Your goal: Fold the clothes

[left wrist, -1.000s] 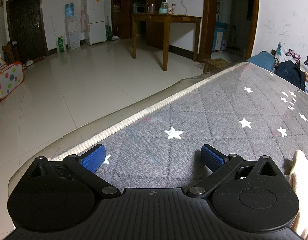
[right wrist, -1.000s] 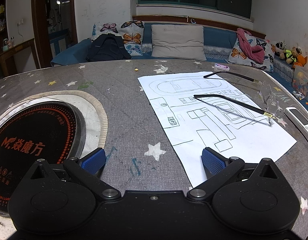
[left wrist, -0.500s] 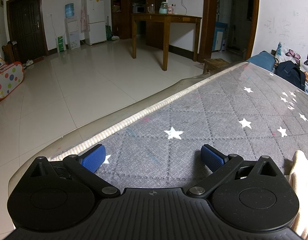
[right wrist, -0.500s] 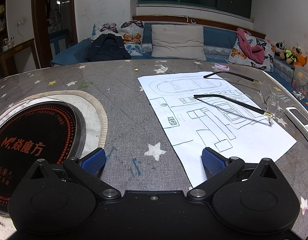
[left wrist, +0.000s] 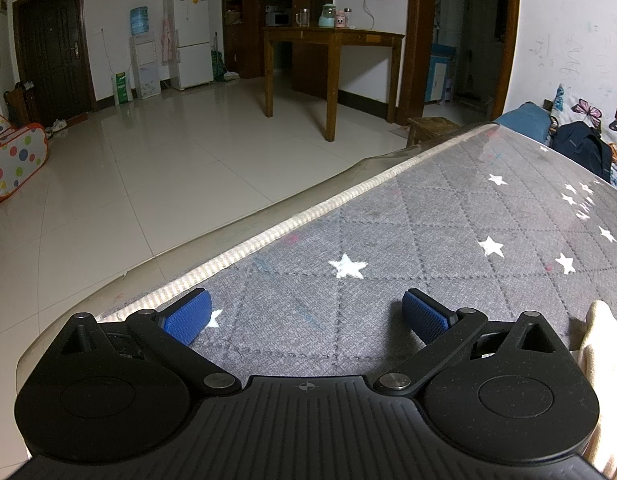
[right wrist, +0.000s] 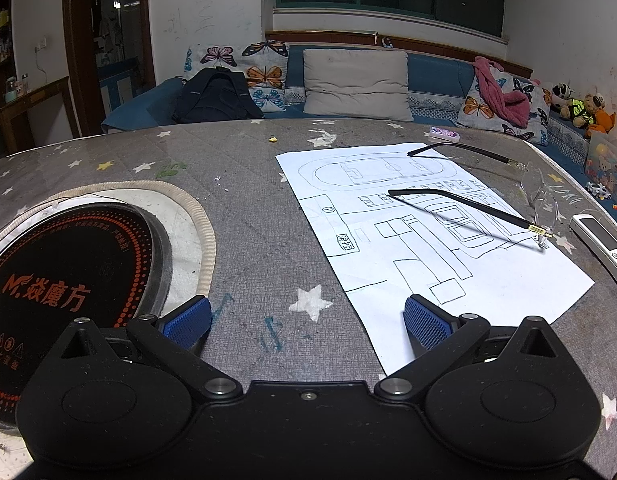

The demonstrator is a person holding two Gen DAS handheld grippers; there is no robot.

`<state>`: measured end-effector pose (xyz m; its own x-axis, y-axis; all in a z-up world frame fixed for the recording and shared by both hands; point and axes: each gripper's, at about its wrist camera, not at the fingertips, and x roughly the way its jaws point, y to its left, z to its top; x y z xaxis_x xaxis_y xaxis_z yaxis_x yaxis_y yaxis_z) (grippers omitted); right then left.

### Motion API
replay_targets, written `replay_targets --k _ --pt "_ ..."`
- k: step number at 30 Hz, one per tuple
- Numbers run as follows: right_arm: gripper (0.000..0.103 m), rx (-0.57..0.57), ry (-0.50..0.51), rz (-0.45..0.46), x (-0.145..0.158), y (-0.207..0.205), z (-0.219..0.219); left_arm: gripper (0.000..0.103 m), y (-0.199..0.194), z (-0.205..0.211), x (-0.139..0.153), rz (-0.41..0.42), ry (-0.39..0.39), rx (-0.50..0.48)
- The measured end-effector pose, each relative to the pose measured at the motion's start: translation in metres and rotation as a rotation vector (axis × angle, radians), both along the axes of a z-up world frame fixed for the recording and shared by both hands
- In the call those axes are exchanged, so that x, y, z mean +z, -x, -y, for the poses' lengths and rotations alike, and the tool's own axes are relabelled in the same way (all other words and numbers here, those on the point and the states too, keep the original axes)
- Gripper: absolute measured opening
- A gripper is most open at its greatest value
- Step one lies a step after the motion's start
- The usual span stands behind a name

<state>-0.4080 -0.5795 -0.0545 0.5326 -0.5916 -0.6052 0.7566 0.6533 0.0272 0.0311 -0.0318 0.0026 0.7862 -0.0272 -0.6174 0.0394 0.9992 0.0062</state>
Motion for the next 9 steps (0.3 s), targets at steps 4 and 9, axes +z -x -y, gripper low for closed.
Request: replay_targets --k 4,9 --pt "0.103 0.0 0.0 0.0 0.0 0.0 0.0 0.103 0.0002 0.0 0.0001 0.0 0.0 0.0" --pt "0.103 0.0 0.0 0.0 0.0001 0.0001 0.0001 0.103 -0.0004 0.0004 -0.0003 0.0 -0.001 0.0"
